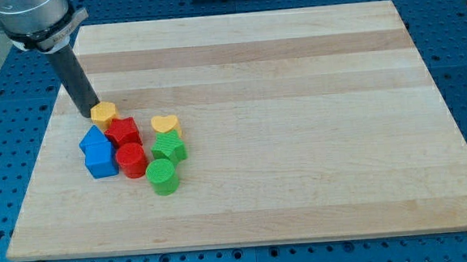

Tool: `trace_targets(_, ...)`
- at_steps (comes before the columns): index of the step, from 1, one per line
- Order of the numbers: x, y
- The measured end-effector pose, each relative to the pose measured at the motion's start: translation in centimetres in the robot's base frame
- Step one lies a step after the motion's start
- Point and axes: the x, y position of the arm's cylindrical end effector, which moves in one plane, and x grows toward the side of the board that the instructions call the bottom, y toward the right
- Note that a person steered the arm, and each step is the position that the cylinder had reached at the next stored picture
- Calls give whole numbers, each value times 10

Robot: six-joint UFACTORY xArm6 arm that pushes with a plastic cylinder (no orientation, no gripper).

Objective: Push the green circle into the yellow heart slightly

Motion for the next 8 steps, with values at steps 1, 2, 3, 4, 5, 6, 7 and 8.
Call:
trace_targets(1, -2, 0)
trace_targets(2, -54, 5)
trace_targets(3, -86, 32)
trace_targets(4, -50, 88)
trace_targets(5, 27, 134)
trace_targets(6, 85, 147)
trace_targets(7, 83, 147)
trace_targets(8, 62, 148)
